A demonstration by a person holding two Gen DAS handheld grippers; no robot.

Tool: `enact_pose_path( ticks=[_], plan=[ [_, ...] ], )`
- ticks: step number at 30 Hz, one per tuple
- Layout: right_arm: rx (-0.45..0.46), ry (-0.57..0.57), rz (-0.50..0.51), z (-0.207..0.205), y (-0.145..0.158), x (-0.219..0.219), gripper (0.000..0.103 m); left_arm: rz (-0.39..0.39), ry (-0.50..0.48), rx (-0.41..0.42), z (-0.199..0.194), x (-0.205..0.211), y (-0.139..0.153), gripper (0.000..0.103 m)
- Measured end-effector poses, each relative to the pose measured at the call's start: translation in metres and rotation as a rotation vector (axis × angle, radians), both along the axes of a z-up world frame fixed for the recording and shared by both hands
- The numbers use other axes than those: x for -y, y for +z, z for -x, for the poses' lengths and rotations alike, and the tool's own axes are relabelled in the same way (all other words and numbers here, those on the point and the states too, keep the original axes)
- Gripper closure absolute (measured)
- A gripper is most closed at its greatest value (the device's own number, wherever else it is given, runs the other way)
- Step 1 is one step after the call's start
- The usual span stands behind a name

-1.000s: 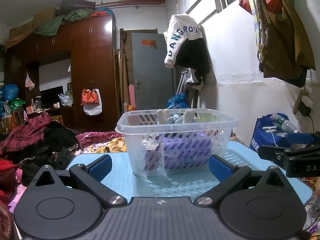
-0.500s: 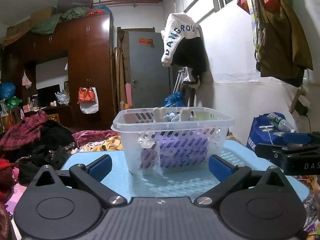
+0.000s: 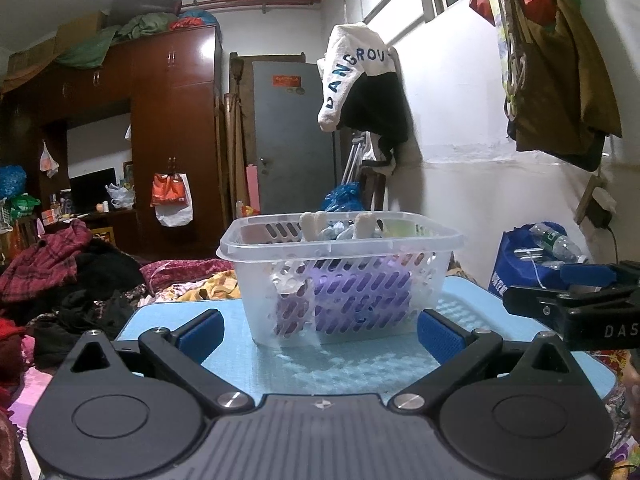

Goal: Organize objects

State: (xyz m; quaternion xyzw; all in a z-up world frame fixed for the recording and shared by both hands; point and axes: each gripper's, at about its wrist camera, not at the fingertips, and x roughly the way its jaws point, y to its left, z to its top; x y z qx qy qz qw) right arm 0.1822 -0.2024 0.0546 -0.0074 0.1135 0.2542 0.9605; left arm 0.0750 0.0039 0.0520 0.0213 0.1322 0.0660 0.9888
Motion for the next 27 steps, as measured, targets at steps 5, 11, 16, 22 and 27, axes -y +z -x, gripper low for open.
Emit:
enact_pose_path(
  ticks=[5,11,16,22,27],
  plan=[
    [-0.001,0.000,0.002,0.0004,0.0002,-0.0002,0.000,-0.005,-0.003,-0.010,-0.0022,0.0015,-0.0006,0.000],
    [-0.001,0.001,0.002,0.0002,0.0002,-0.0001,0.000,0.000,-0.012,-0.005,-0.0012,0.0015,-0.0007,0.000],
    [-0.003,0.000,0.003,0.0000,0.0000,-0.0002,0.000,0.048,-0.048,0.003,0.0003,-0.0049,-0.0001,0.000],
    [-0.003,0.001,0.001,-0.0005,0.0002,0.0002,0.000,0.047,-0.051,-0.002,-0.0018,-0.0026,-0.0006,0.000],
    [-0.003,0.002,0.002,-0.0004,0.0005,0.0003,0.000,0.044,-0.056,-0.004,-0.0019,0.0002,-0.0009,0.000]
  ],
)
